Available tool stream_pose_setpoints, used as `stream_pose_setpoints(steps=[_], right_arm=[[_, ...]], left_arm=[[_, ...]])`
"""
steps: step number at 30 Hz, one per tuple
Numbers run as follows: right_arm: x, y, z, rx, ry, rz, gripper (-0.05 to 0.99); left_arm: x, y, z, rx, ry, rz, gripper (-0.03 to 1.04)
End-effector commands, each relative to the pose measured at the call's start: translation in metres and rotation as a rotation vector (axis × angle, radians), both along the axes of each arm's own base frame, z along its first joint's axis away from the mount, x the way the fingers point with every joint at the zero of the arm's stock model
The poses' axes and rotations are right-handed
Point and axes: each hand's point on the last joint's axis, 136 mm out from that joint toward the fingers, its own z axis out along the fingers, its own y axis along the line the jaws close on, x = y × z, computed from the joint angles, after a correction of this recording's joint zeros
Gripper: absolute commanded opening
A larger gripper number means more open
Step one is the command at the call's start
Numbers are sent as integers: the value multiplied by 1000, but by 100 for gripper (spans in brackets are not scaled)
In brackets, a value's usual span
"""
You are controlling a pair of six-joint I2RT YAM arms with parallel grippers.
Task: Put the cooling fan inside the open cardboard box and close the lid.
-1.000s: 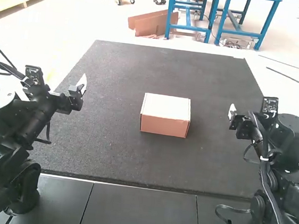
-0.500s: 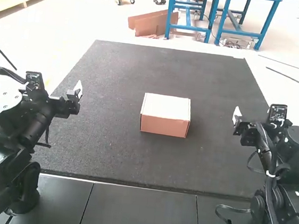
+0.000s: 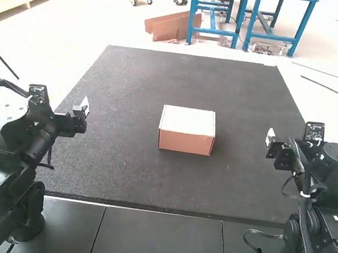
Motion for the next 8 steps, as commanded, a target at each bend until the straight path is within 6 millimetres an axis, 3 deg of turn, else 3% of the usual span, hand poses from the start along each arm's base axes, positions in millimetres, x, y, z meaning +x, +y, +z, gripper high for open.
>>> stream_pose_setpoints(steps=[1, 8], right_arm=[[0, 3, -1, -7, 1, 19, 91], [-1, 7, -2, -13, 2, 45, 91]], left_arm=[[0, 0, -2, -3, 2, -5, 96], [0, 0, -6, 0, 18, -3, 97]])
